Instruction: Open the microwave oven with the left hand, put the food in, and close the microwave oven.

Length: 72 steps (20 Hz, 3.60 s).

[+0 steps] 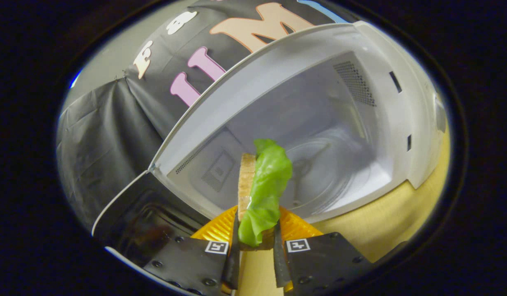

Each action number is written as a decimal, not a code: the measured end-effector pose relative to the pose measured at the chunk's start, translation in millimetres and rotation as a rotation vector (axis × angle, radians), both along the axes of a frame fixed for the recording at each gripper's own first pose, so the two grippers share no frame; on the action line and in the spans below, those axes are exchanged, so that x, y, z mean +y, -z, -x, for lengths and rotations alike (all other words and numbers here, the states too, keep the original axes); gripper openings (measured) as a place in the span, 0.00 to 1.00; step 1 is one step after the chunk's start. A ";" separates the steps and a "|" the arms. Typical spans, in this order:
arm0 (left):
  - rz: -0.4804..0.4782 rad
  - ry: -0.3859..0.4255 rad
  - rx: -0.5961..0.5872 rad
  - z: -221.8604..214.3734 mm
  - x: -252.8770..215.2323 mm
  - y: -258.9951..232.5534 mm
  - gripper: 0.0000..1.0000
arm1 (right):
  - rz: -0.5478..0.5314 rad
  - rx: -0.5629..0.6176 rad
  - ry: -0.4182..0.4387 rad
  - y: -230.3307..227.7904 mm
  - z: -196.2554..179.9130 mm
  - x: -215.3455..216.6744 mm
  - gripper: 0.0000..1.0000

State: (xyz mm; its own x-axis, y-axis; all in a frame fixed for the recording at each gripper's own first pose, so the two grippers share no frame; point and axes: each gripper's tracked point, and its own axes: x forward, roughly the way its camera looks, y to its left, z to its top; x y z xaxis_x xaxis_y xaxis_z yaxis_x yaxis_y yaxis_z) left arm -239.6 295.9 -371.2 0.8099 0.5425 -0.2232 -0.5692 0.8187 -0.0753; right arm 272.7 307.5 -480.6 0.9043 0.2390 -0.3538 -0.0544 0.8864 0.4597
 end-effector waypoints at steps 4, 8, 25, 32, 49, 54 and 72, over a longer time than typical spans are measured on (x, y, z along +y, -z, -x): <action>-0.003 0.013 0.012 -3.3 -2.2 0.4 0.93 | 0.043 -0.059 0.035 -7.7 -26.0 -2.8 0.29; 0.001 0.016 0.017 -2.9 -3.3 2.5 0.93 | 0.137 -0.099 0.112 -13.8 -48.3 -27.1 0.29; 0.020 0.022 0.060 -9.8 -12.4 16.1 0.93 | 0.561 -0.235 0.158 -34.6 -43.9 -73.8 0.92; -0.003 0.031 0.037 -6.1 -19.3 4.9 0.93 | 0.572 -0.325 0.054 -83.3 13.8 -46.5 0.92; -0.040 0.156 -0.004 -34.2 -55.4 -23.2 0.80 | 0.639 -0.295 0.070 -136.5 180.6 -187.3 0.92; -0.072 0.180 -0.003 -47.2 -67.8 -33.0 0.67 | 0.577 -0.356 0.085 -168.6 210.4 -222.4 0.92; 0.034 0.339 -0.046 -111.7 -149.9 -33.6 0.01 | 0.654 -0.308 0.389 -210.1 252.2 -370.6 0.99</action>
State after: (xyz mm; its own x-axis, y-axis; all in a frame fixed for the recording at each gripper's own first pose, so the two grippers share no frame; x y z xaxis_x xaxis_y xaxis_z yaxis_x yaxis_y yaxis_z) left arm -128.0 146.0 -337.6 0.9525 0.2334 -0.1957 -0.2603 0.9574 -0.1253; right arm 20.5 -63.0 -270.5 0.9594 -0.2799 -0.0357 0.2724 0.9517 -0.1419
